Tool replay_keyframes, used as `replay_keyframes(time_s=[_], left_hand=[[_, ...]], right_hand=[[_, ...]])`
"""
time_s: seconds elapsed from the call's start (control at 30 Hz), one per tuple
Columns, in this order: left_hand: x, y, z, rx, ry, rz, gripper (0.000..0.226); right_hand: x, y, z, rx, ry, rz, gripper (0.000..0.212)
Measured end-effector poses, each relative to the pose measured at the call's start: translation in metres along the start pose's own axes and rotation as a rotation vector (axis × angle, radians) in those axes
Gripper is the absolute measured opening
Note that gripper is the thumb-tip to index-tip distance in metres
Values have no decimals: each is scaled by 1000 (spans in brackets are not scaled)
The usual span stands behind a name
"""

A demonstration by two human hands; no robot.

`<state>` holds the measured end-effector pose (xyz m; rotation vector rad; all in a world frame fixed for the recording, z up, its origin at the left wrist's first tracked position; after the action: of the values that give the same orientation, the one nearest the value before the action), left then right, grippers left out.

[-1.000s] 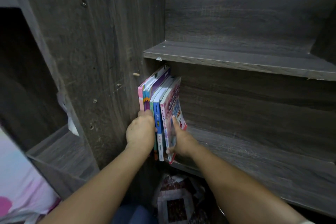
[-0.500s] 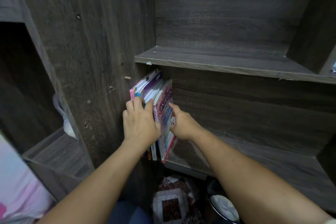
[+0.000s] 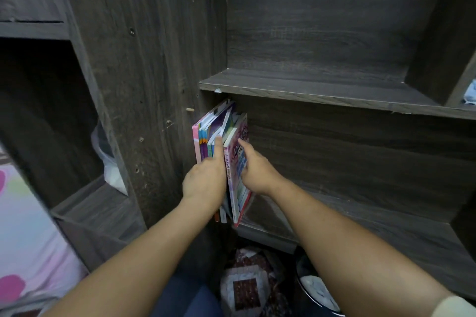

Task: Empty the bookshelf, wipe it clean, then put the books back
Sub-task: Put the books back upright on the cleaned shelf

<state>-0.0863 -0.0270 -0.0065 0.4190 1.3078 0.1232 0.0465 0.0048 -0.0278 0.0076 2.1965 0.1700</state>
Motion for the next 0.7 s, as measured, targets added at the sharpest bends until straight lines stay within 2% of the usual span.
replay_keyframes(time_s=[0.27, 0.43, 0.57, 0.7], left_hand=[[-68, -7, -15, 112, 270, -112, 61], [-96, -10, -20, 101, 315, -188, 51], [-106, -12, -24, 78, 341, -278, 46], [-113, -14, -23, 90, 333, -320, 40]], right_hand=[[3, 14, -22, -127, -151, 47, 91], [7, 18, -44, -194, -185, 37, 88], [5, 25, -42, -197, -222, 21, 70], [-5, 25, -40, -141, -206, 94, 30]])
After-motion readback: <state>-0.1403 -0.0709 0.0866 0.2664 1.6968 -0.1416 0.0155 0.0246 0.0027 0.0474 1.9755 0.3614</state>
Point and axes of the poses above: each hand's wrist, its own y-axis towards the middle knuckle, its own x-axis out of the palm, z = x × y, the point moved 2 cm from there along y, towards the middle knuckle, and after that the axes turned 9 degrees about -y, right-handed, at the moved point
